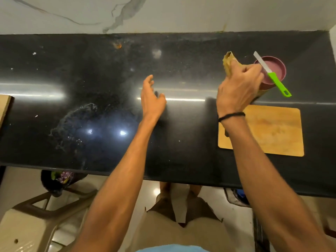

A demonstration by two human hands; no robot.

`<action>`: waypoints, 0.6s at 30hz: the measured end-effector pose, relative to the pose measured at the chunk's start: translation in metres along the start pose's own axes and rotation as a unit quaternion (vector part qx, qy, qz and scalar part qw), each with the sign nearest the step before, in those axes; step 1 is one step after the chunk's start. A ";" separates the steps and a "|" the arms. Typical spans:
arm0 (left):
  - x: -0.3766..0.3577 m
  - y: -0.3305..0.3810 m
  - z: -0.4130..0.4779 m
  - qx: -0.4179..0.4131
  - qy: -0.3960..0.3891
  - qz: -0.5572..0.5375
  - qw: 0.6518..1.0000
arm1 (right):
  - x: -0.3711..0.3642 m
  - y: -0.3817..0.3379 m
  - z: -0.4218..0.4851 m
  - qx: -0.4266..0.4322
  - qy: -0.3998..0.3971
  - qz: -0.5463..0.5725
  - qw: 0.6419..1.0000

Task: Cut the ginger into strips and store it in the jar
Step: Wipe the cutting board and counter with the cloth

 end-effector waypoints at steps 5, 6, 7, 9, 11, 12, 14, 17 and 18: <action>0.027 -0.020 -0.001 -0.015 -0.007 0.013 1.000 | -0.062 -0.018 -0.035 0.058 -0.246 0.007 0.968; 0.031 -0.023 -0.002 -0.015 -0.007 0.013 1.000 | -0.068 -0.018 -0.042 0.073 -0.243 0.019 0.967; 0.035 -0.027 -0.002 -0.013 -0.007 0.012 1.000 | -0.076 -0.015 -0.047 0.087 -0.242 0.023 0.966; 0.041 -0.035 -0.002 -0.002 -0.009 0.006 1.000 | -0.093 -0.006 -0.055 0.107 -0.252 -0.002 0.962; 0.047 -0.042 -0.001 0.005 -0.003 -0.006 1.000 | -0.109 0.004 -0.060 0.104 -0.263 -0.033 0.959; 0.050 -0.044 -0.001 0.006 0.005 -0.012 1.000 | -0.115 0.007 -0.058 0.088 -0.261 -0.039 0.960; 0.058 -0.050 0.002 0.007 0.020 -0.026 0.999 | -0.126 0.003 -0.042 0.025 -0.243 -0.015 0.970; 0.070 -0.060 0.006 0.011 0.031 -0.035 0.999 | -0.145 -0.017 -0.004 -0.059 -0.235 0.002 0.970; 0.075 -0.062 0.007 0.011 0.033 -0.036 0.999 | -0.151 -0.025 0.003 -0.063 -0.241 -0.018 0.968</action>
Point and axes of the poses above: each hand's wrist, its own z-axis towards the middle knuckle, its own x-axis out of the back of the hand, y = z × x, the point moved 4 cm from there along z, towards the middle knuckle, and after that the axes turned 6 degrees about -x, right-handed, at the moved point
